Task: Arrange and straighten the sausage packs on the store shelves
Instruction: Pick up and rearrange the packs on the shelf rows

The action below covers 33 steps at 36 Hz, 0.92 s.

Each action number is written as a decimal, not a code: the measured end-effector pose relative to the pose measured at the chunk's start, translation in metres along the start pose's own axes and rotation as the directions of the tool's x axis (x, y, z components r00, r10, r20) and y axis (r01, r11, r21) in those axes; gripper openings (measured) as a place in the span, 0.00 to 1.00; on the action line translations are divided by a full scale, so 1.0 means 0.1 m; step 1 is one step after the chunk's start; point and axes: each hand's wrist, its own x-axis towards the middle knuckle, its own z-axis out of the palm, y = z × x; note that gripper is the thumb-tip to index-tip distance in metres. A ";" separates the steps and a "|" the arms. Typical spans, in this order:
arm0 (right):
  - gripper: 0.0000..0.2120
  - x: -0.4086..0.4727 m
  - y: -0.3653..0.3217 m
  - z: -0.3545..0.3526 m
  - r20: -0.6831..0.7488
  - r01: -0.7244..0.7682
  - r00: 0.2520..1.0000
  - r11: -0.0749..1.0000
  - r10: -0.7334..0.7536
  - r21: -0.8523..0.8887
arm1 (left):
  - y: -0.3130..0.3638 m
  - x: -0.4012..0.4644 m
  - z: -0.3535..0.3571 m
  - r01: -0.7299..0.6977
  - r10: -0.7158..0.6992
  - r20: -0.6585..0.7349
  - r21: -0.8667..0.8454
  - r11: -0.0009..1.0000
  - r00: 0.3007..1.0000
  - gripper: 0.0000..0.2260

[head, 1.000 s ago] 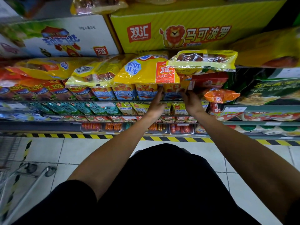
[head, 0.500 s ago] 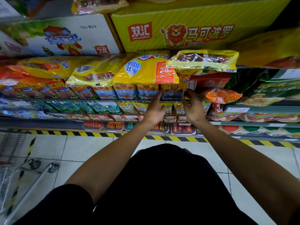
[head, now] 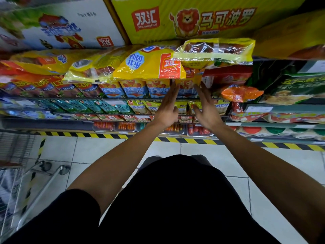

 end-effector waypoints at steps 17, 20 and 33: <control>0.25 -0.49 0.38 -0.35 0.033 -0.218 0.976 0.975 0.216 0.054 | 0.13 -0.26 0.03 0.151 -0.161 0.163 0.077 0.986 0.973 0.35; 0.26 -0.62 0.44 -0.48 0.010 -0.308 0.951 0.949 0.308 0.075 | 0.19 -0.29 0.07 0.082 -0.102 0.197 0.106 0.991 0.975 0.33; 0.35 -1.01 0.42 -1.02 -0.107 -0.488 0.839 0.825 0.533 0.284 | 0.93 -0.04 0.28 0.041 0.022 0.309 -0.196 0.980 0.951 0.34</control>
